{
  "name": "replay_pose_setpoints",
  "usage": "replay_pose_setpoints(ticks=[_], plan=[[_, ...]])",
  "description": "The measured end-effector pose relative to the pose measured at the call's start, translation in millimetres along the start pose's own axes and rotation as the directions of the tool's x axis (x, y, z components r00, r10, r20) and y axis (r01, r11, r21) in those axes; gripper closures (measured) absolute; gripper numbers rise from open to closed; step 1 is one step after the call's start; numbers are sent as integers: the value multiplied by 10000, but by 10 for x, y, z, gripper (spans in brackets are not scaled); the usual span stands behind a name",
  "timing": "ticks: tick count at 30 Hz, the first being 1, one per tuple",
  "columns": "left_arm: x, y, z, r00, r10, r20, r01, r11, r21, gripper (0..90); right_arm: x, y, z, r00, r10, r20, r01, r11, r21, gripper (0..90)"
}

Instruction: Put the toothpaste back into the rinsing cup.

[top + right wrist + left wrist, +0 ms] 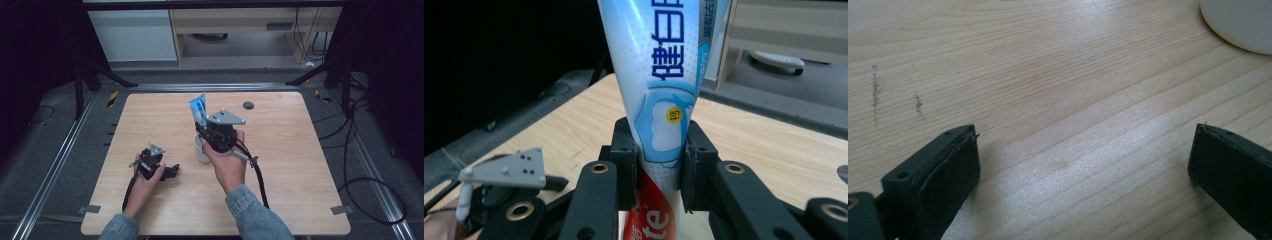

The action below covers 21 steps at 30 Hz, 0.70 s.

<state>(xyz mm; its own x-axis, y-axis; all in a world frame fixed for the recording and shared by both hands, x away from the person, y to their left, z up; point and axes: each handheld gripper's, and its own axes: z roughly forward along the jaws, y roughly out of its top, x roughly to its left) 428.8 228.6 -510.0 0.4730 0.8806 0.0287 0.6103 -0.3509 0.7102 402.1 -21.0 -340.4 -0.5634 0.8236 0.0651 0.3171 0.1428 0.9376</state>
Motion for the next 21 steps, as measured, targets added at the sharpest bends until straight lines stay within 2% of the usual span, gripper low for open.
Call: replay_pose_setpoints(ticks=[9, 12, 14, 21], plan=[[0, 0, 0, 10000, -5, 1, 5, 10000, 0, 0, 11, 12, 45, 9992, 168, 360, -146, 9981, -603, 723], [0, 0, 0, 10000, -3, 1, 3, 10000, 1, 0, 7, 10, 50, 9988, 128, 477, -93, 9974, -721, 723], [0, 0, 0, 10000, -5, 2, 5, 10000, 2, 0, 10, 0, 50, 9970, -79, 768, 158, 9945, -1034, 722], [0, 0, 0, 10000, 0, 6, 0, 10000, 7, 0, 43, -1, 88, 9935, -39, 1141, 222, 9869, -1595, 722]])
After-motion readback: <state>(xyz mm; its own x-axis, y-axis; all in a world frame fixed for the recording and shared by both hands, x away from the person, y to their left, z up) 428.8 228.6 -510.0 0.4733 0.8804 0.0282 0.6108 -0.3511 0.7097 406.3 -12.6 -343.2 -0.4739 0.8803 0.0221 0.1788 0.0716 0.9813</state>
